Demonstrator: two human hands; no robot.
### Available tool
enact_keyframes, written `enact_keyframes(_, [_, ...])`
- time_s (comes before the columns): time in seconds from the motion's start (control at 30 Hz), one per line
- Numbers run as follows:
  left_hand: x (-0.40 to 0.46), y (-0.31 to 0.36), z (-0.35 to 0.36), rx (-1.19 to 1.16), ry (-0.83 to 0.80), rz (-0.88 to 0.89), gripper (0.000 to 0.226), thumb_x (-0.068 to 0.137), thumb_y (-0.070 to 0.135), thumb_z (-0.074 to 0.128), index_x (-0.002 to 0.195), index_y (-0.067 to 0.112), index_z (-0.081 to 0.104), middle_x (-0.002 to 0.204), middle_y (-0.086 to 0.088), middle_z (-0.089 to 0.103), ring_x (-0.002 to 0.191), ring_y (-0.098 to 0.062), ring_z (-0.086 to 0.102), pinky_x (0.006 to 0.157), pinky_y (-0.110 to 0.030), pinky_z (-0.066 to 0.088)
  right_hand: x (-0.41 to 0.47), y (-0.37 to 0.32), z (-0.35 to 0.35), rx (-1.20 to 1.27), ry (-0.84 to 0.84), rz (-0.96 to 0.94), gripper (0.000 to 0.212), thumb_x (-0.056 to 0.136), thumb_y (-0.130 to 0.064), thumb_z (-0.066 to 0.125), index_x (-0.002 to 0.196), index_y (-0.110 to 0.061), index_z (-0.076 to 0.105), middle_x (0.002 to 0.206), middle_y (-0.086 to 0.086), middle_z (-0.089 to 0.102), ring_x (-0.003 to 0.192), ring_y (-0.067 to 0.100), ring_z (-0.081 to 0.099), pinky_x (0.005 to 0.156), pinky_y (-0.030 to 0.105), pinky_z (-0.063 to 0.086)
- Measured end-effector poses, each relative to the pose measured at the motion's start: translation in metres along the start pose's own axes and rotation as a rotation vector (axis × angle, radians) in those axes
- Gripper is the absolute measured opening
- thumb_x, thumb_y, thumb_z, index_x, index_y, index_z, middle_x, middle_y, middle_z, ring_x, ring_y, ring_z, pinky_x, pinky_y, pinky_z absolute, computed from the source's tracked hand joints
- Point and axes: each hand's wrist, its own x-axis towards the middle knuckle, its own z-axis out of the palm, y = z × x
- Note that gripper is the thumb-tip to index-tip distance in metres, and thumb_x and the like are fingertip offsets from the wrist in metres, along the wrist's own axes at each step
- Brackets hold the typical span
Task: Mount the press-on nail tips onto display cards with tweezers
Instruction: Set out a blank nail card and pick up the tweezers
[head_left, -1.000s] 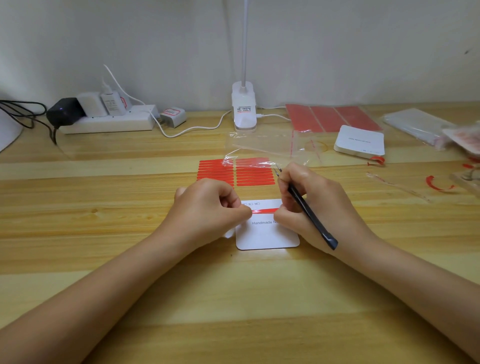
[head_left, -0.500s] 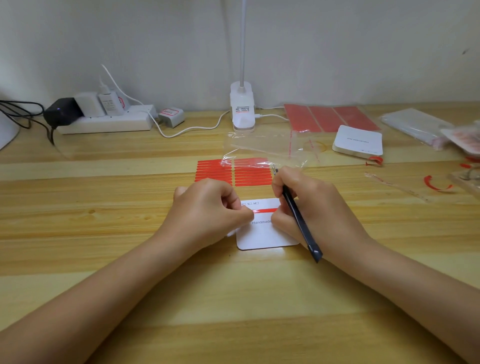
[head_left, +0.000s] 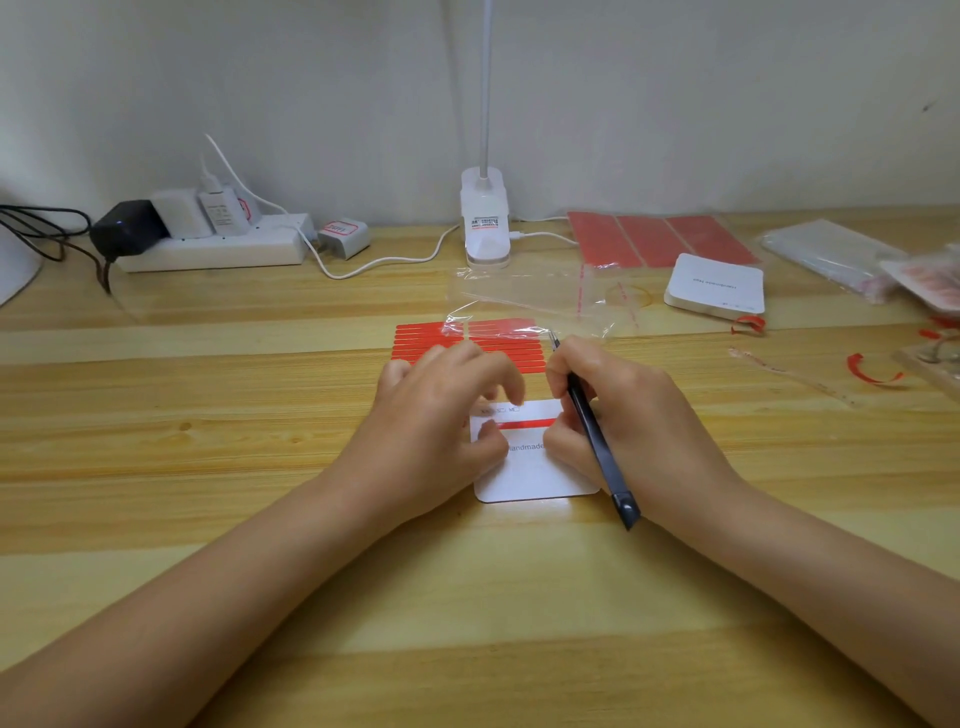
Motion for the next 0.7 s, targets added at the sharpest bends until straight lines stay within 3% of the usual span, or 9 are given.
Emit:
enact_keyframes(0.1, [0.0003,0.0004,-0.0018,-0.074,-0.058,0.078,0.042,0.074,0.003,0.059,0.081,0.044,0.054,0.084,0.018,0.050,0.079,0.009,0.041,0.079,-0.025,0.022,-0.0004,0.0019,0.0009,0.009,0.002,-0.009,0.027,0.071,0.000,0.061,0.082,-0.018,0.045,0.061,0.007,0.047,0.056,0.022,0.039,0.051,0.036,0.034])
enact_keyframes(0.27, [-0.0007,-0.0014,-0.0019,-0.069,-0.018,0.085,0.021,0.073,0.013,0.062,0.083,0.028,0.073,0.084,0.014,0.062,0.072,0.000,0.051,0.073,-0.033,0.027,-0.0008,0.0038,0.0023,0.026,0.016,0.012,0.028,0.069,-0.002,0.059,0.080,-0.022,0.042,0.057,-0.002,0.042,0.052,0.014,0.033,0.048,0.026,0.026])
enact_keyframes(0.5, [-0.0032,0.0038,-0.0050,0.008,0.015,0.079,0.027,0.071,0.028,0.051,0.083,0.028,0.076,0.079,0.014,0.067,0.067,-0.008,0.058,0.067,-0.034,0.029,-0.0007,0.0019,0.0018,-0.075,0.075,-0.019,0.034,0.065,-0.002,0.064,0.079,-0.023,0.042,0.052,-0.001,0.049,0.048,0.023,0.041,0.054,0.022,0.023])
enact_keyframes(0.7, [-0.0041,0.0061,-0.0053,0.009,0.032,0.101,0.025,0.072,0.027,0.053,0.081,0.028,0.076,0.075,0.012,0.067,0.065,-0.009,0.058,0.063,-0.034,0.029,-0.0008,0.0011,0.0023,-0.146,0.114,-0.036,0.034,0.062,-0.003,0.064,0.076,-0.024,0.042,0.055,-0.003,0.052,0.055,0.021,0.045,0.059,0.031,0.028])
